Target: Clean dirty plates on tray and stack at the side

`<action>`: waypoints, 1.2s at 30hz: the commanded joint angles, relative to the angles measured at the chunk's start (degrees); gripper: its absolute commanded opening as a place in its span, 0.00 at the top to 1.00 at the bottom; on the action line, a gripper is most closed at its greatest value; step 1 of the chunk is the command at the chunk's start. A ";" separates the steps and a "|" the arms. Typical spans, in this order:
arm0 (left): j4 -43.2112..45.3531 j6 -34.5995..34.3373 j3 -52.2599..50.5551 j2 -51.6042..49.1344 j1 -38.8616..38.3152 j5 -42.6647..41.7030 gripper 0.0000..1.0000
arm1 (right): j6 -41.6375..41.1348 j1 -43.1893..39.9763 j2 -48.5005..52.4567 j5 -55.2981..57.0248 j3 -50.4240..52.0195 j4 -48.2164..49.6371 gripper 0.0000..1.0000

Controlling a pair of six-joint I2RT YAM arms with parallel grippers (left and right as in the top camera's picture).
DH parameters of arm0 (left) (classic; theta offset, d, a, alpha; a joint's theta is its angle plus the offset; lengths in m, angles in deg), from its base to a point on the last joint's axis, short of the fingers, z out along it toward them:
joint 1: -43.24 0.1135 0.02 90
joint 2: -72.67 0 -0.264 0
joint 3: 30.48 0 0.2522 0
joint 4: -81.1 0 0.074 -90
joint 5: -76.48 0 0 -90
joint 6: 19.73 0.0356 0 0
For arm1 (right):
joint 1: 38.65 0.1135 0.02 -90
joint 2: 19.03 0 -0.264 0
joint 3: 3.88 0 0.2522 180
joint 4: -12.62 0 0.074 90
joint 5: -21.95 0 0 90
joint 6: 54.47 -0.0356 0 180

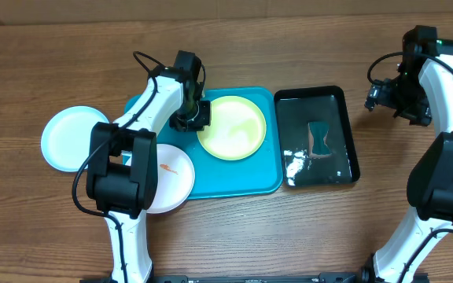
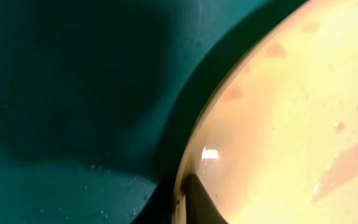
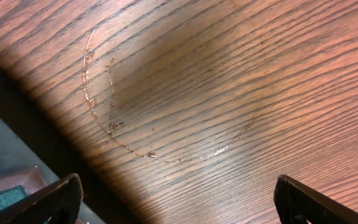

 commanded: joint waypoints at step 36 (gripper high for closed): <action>-0.20 -9.57 10.03 15.15 -9.84 6.12 0.96 | -0.15 -0.28 -1.60 0.26 -0.87 0.33 0.00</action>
